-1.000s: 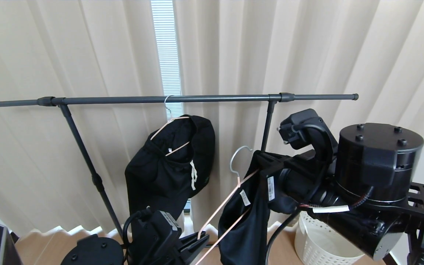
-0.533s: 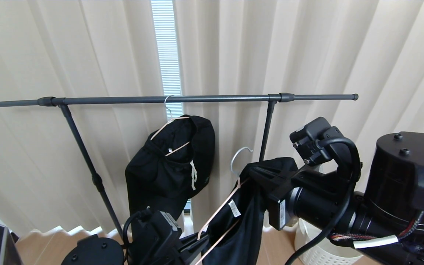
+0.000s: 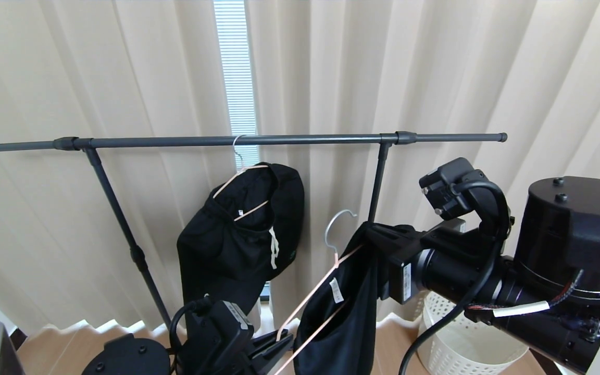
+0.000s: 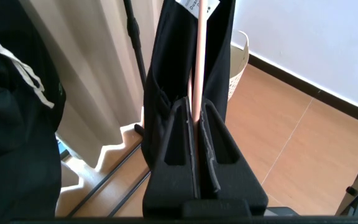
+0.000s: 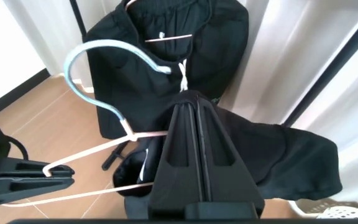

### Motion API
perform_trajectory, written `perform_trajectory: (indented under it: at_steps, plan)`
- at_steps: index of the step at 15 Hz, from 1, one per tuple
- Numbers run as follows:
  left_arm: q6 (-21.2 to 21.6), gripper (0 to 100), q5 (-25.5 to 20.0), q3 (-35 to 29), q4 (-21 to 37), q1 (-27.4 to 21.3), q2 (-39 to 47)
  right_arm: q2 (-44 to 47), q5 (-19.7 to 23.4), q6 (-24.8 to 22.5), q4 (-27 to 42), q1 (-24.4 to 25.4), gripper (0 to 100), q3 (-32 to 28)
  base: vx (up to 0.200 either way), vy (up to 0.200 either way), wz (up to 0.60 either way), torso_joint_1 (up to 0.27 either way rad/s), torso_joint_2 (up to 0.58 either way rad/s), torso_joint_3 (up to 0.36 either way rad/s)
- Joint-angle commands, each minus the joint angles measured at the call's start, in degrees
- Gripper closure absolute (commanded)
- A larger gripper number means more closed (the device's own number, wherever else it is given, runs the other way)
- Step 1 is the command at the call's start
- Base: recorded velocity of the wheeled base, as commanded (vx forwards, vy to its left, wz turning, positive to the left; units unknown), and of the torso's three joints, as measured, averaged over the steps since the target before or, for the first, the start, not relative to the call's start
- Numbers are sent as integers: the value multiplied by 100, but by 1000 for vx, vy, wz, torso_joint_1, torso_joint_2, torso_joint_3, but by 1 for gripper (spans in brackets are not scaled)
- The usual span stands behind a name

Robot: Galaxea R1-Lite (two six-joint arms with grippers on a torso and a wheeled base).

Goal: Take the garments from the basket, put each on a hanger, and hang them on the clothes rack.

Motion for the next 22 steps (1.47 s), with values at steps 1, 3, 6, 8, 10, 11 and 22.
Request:
perform_trajectory:
  at_steps: [1, 3, 6, 8, 10, 11, 22]
  plan:
    - [2, 100, 2, -9, -8, -1, -114, 32, 9, -1, 0, 26, 100, 25, 0, 0, 0, 0, 0, 0]
    - [2, 100, 2, -17, -8, 8, -210, 120, -8, 8, 0, 113, 100, 25, 0, 0, 0, 0, 0, 0]
    - [2, 100, 2, -26, -8, 17, -298, 146, 1, 8, 0, 210, 100, 34, 0, 0, 0, 0, 0, 0]
    - [28, 100, 2, -26, -8, 26, -333, 137, -43, 8, 0, 254, 0, 52, 0, 0, 0, 0, 0, 0]
    - [37, 100, 2, -26, -8, 26, -430, -4, -52, -71, 43, 175, 0, 78, 0, 0, 0, 0, 0, 0]
    - [37, 100, 2, -26, -8, 35, -500, -188, 1, -265, 61, -36, 0, 131, 0, 0, 0, 0, 0, 0]
    - [81, 100, -95, 35, -8, 316, -588, -1348, 2312, -1566, 1485, -1328, 0, 236, 0, 0, 0, 0, 0, 0]
